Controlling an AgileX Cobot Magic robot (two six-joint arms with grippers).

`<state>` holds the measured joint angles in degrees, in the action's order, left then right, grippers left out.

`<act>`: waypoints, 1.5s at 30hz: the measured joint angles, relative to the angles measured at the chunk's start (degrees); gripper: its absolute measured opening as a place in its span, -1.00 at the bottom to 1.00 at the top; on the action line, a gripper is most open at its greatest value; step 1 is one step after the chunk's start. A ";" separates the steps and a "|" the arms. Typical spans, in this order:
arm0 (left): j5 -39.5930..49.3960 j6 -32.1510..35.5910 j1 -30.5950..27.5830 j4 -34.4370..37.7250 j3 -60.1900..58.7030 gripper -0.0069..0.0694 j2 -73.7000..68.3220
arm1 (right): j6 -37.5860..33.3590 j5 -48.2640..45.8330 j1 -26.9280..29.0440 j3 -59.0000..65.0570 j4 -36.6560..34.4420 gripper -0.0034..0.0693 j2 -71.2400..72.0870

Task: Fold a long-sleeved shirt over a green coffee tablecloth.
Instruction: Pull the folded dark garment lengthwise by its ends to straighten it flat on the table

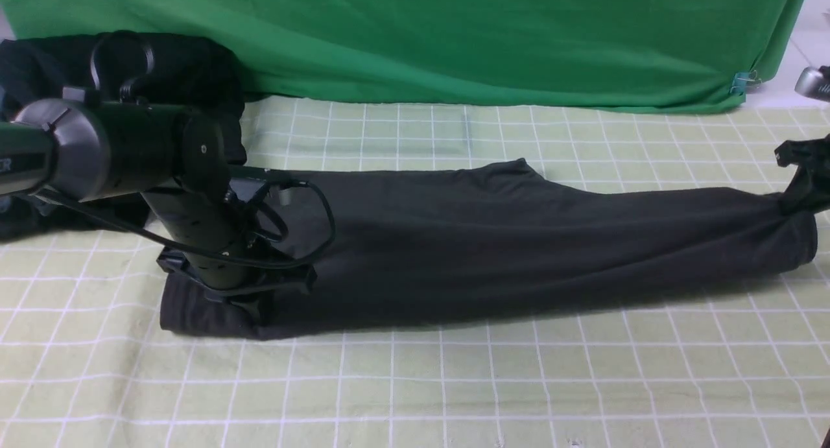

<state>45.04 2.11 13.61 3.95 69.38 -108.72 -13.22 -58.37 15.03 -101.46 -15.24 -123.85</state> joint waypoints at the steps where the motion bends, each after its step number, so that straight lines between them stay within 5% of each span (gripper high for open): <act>1: 0.00 0.00 0.00 0.00 0.00 -0.83 0.00 | 0.13 0.07 0.00 0.00 0.00 -0.38 -0.11; 4: 0.05 0.00 0.00 0.00 0.00 -0.83 0.00 | 4.96 0.73 0.00 -0.09 7.98 0.02 -1.02; 9: 0.05 0.00 -0.04 -0.17 -0.05 -0.83 0.06 | 9.48 -4.80 0.06 -4.40 13.37 0.10 -0.74; 13: 0.05 -0.95 -0.04 -0.61 -0.22 -0.83 0.47 | 8.74 -7.89 -0.62 -7.34 11.56 0.01 1.50; 16: 0.06 -2.10 -0.30 -1.55 -0.67 -0.83 1.78 | 2.58 -9.22 -3.15 -8.01 3.94 -0.20 4.17; 22: -1.24 -4.17 -0.71 -2.26 -0.89 -0.83 6.59 | -4.83 -10.89 -10.03 -7.28 -5.45 -0.83 3.91; 29: -0.74 -7.95 -0.82 -6.01 -0.96 -0.83 6.52 | -1.20 -10.95 -14.56 -3.85 2.56 -0.88 0.92; 45: 4.15 -14.58 -0.88 -8.54 -0.61 -0.83 2.77 | 3.33 2.72 -14.51 -3.47 5.69 -0.88 -6.08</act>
<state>49.19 -12.48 12.73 -4.59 68.77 -105.95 -9.89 -55.65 0.52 -104.93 -9.55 -129.93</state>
